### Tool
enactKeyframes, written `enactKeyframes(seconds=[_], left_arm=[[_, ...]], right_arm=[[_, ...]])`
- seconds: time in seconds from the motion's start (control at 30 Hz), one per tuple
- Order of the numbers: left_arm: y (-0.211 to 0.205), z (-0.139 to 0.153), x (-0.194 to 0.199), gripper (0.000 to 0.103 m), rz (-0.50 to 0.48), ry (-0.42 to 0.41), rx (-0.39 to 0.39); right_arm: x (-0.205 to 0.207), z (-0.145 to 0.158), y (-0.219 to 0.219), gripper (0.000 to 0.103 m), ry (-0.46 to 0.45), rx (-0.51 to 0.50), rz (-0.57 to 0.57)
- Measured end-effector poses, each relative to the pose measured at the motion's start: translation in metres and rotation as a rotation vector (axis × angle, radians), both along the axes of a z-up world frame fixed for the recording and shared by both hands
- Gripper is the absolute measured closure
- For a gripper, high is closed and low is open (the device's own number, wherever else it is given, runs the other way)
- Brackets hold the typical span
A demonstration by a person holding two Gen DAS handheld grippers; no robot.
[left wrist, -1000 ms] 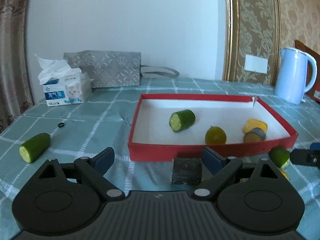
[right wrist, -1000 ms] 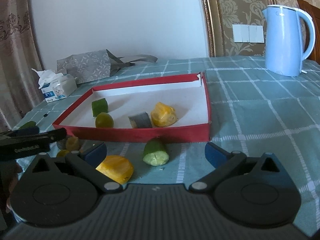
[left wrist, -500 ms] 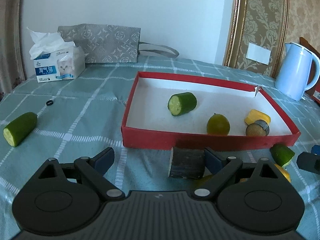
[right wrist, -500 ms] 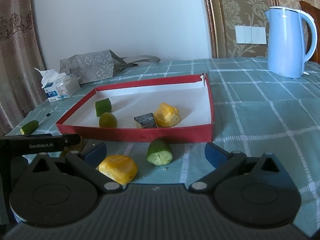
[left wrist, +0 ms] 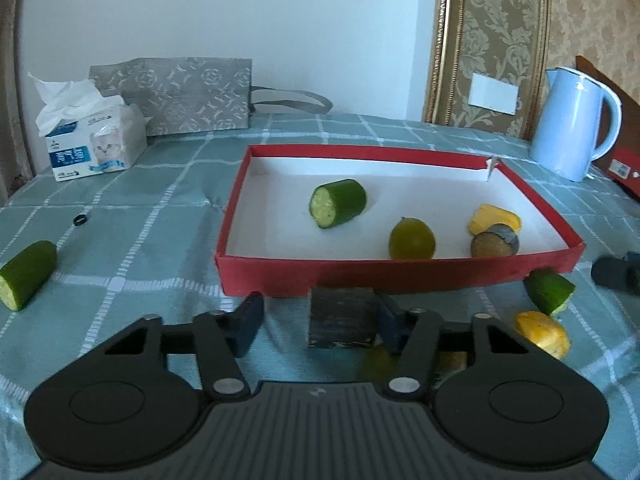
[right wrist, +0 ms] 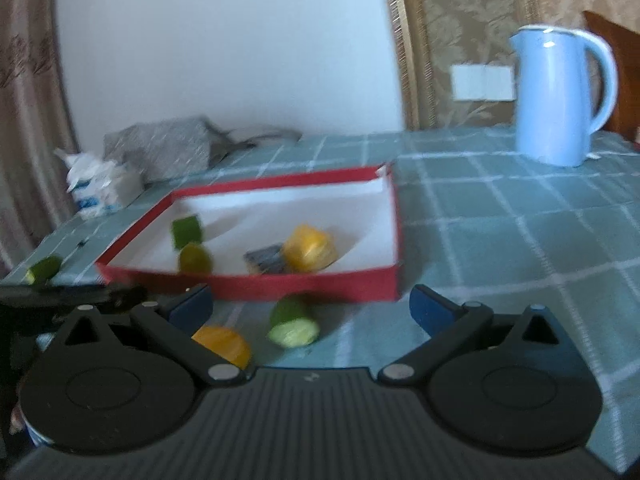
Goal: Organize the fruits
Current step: 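Reach the left tool to the dark square block and close on it, then lift the dark block with the left tool while the right tool grasps a cucumber chunk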
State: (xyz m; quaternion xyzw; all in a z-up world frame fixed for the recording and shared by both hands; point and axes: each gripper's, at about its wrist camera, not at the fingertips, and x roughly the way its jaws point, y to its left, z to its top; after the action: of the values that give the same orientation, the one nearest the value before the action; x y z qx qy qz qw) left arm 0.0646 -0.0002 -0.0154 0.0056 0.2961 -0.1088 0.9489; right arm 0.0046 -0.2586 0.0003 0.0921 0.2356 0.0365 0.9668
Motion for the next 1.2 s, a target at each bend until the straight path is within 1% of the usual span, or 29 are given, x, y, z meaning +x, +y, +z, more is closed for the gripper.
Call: enactKeyframes(seconds=[0.07,0.17,0.23,0.43,0.6,0.7,0.77,0.87,0.9,0.97,1.0,1.03,1.1,1.13,1.2], left_arm=[[-0.001,0.0,-0.001,0.059,-0.01,-0.006,0.003],[-0.002,0.001,-0.003,0.066,-0.022,-0.012,0.0],[-0.003,0.001,-0.004,0.07,-0.03,-0.014,-0.002],[-0.003,0.001,-0.004,0.07,-0.041,-0.011,-0.008],[-0.004,0.0,-0.001,0.07,-0.046,-0.011,-0.007],[-0.005,0.0,-0.003,0.07,-0.046,-0.017,0.001],[-0.004,0.001,-0.004,0.07,-0.041,-0.022,-0.001],[0.001,0.003,-0.005,0.07,-0.014,-0.031,-0.018],[0.004,0.004,-0.005,0.07,-0.011,-0.033,-0.035],[0.008,0.005,-0.007,0.07,-0.008,-0.042,-0.055],[0.009,0.006,-0.008,0.07,-0.008,-0.044,-0.058],[0.009,0.006,-0.009,0.07,-0.008,-0.045,-0.06],[0.01,0.007,-0.01,0.07,-0.004,-0.046,-0.063],[0.011,0.007,-0.01,0.07,-0.002,-0.047,-0.065],[0.012,0.008,-0.01,0.07,-0.001,-0.043,-0.074]], right_arm=[[0.001,0.001,-0.007,0.0,-0.006,0.008,-0.026],[0.004,0.001,-0.013,0.0,0.002,0.022,-0.044],[0.006,-0.001,-0.011,0.0,0.012,0.017,-0.029],[0.004,-0.004,0.012,0.0,0.016,-0.08,0.042],[-0.001,-0.004,0.029,0.0,-0.004,-0.187,0.059],[-0.003,-0.004,0.034,0.0,-0.018,-0.216,0.066],[-0.007,-0.002,0.032,0.0,-0.036,-0.233,0.047],[-0.009,0.002,0.018,0.0,-0.064,-0.23,-0.042],[-0.007,0.001,0.012,0.0,-0.057,-0.225,-0.073],[0.0,-0.004,0.001,0.0,-0.004,-0.218,-0.128],[0.003,-0.007,-0.002,0.002,0.022,-0.207,-0.128],[0.005,-0.009,-0.003,0.009,0.039,-0.192,-0.117],[0.007,-0.011,0.0,0.014,0.054,-0.185,-0.081],[0.006,-0.012,0.003,0.014,0.051,-0.199,-0.072],[0.006,-0.013,0.013,0.015,0.035,-0.257,-0.063]])
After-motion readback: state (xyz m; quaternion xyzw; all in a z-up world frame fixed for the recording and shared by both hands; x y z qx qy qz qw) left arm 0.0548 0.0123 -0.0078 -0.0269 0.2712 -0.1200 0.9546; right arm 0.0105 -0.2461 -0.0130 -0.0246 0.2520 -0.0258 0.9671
